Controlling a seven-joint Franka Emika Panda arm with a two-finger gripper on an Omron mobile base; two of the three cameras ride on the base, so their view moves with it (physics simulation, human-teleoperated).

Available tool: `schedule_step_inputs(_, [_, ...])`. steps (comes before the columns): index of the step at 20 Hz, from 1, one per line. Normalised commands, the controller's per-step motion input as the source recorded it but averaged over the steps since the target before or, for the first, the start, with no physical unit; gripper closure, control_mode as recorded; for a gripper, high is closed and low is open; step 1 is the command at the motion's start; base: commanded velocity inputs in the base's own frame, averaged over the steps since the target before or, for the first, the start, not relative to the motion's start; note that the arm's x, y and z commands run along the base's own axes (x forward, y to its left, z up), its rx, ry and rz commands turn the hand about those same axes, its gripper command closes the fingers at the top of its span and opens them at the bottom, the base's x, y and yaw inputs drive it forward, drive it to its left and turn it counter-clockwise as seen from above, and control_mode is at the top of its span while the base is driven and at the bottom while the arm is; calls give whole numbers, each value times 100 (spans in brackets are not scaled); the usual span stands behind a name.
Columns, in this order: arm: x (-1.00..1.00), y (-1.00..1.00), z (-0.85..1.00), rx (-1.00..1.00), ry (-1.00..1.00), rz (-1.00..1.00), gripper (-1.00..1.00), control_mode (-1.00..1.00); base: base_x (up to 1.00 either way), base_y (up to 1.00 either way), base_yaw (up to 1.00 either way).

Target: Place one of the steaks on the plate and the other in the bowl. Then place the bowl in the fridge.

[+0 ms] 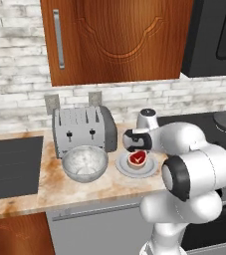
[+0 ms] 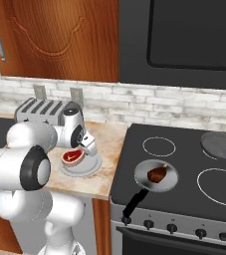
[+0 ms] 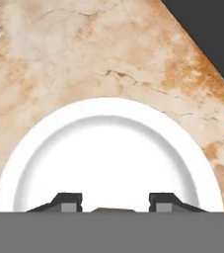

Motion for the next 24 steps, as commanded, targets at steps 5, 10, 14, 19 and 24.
schedule_step_inputs(5, [18, 0, -34, -11, 3, 0, 100, -100, 0, 0, 0])
schedule_step_inputs(10, [2, -2, -30, -6, 0, 2, 100, -100, 0, 0, 0])
schedule_step_inputs(14, [0, -1, -13, 0, 0, 4, 100, -100, 0, 0, 0])
schedule_step_inputs(19, [16, -12, -15, 0, -3, 4, 100, -100, 0, 0, 0])
schedule_step_inputs(24, [31, -24, -19, 0, -3, 8, 100, -100, 0, 0, 0])
